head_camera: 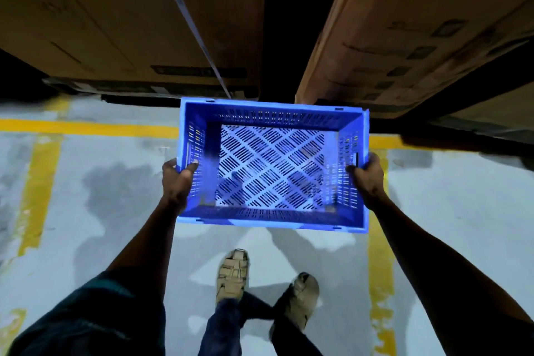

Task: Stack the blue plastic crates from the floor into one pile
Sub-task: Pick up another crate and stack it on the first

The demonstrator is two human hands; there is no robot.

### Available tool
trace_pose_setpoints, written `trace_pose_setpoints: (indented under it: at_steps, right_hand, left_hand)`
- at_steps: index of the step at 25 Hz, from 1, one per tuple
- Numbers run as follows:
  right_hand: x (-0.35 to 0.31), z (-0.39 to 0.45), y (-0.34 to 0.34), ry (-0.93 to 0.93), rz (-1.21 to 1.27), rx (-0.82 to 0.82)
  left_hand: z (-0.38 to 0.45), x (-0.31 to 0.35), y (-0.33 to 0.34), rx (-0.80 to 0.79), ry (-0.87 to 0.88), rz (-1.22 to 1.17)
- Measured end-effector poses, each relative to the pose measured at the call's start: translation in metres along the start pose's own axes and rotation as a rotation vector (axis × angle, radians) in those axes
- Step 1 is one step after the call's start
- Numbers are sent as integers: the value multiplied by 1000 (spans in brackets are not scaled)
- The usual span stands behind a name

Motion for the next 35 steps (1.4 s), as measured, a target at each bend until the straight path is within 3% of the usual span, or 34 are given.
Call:
trace_pose_setpoints:
  at_steps: [5,9,15,18,24,28,35]
  right_hand:
    - [12,2,16,-125,-43,-75]
    - [20,-2,20,-56,-234,-180]
    - [53,30,37,-44,-271,-324]
    - [21,6,31,-105,-398,-285]
    - [30,-39,41,-29,-479,-160]
    - [17,-105,13,-24,-271,-73]
    - [-11,-285,-54,24,-42,35]
  left_hand:
    - [-12,5,4,45,57,195]
    - [-16,-4,-7,80,15,254]
    - [-15,-6,-2,58,-2,325]
    - [-9,-7,2,-6,29,434]
    - [-53,4,8,0,142,640]
    - [-117,21,19,-144,167,671]
    - [-273,71,26,-541,204,590]
Point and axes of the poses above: each hand's wrist, its own z-axis towards the middle knuckle, its own y-axis out of the palm, x = y × z, the point moved 9 cm from there along z, towards the middle knuckle, and after that the axes turned 8 degrees about -z, right-handed, at the moved point
